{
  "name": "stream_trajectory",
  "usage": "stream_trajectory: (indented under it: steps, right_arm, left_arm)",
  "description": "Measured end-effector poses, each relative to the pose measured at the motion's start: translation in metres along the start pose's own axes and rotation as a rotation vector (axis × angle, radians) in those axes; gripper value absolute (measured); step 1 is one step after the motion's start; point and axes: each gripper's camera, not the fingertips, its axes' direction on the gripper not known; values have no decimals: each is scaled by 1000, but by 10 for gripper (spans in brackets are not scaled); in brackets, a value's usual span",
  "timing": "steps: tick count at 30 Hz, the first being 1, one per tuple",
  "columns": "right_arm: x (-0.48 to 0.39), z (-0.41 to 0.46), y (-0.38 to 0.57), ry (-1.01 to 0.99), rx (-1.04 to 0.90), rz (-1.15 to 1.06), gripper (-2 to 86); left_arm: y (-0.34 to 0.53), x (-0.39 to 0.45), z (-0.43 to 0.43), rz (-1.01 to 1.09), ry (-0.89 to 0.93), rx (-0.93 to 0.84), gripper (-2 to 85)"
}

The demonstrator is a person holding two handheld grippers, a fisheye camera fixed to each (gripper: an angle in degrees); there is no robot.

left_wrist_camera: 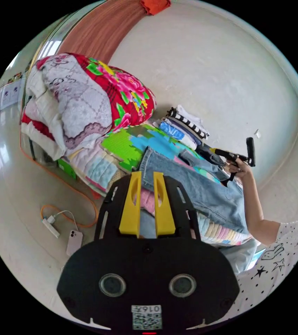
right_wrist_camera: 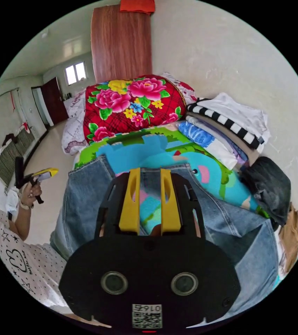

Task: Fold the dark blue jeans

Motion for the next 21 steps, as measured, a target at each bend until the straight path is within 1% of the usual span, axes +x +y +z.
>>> stream_trajectory:
  steps: [1,2,3,5,7,8,9,10,11,13,14,15,16,17,18,19,21]
  right_arm:
    - [10,-1,-1,28,-36,-4,97]
    - [30,-1,-2,105,-111,0,110]
    - [50,3,-1,193,-176,15,121]
    - [79,12,4,284,-260,44,131]
    - [101,22,9,269,-310,69,137]
    - [113,28,13,225,-314,91,138]
    - [122,33,18,186,-297,115,139]
    - [126,35,21,171,-288,122,139]
    - [131,42,26,151,-282,129,139]
    - [137,53,30,143,-317,117,138]
    - [141,57,31,135,-325,126,134]
    - [143,59,32,136,-323,129,128]
    - [143,60,31,141,-318,120,113]
    - [141,60,31,154,-309,90,83]
    - [139,59,31,197,-293,63,39]
    - [138,59,31,217,-288,49,17]
    - [137,55,27,309,-261,37,3]
  left_arm:
    - [-16,17,18,65,46,-11,70]
    - [-24,26,29,97,70,-22,75]
    - [-42,44,54,142,108,-47,102]
    - [-69,66,98,160,129,-85,133]
    - [-105,91,169,161,213,-165,149]
    - [-113,97,187,162,245,-190,150]
    - [-128,110,226,174,280,-253,152]
    - [-140,122,264,191,273,-316,157]
    - [-144,127,283,198,248,-347,159]
    - [-153,144,355,212,92,-481,162]
    - [-152,148,370,219,72,-524,158]
    - [-152,160,380,271,1,-492,140]
    - [-148,173,393,339,-16,-519,112]
    - [-144,179,400,364,-28,-541,103]
    - [-137,191,404,444,-91,-525,84]
    - [-130,202,408,510,-81,-527,62]
    - [-124,211,408,545,-92,-512,47]
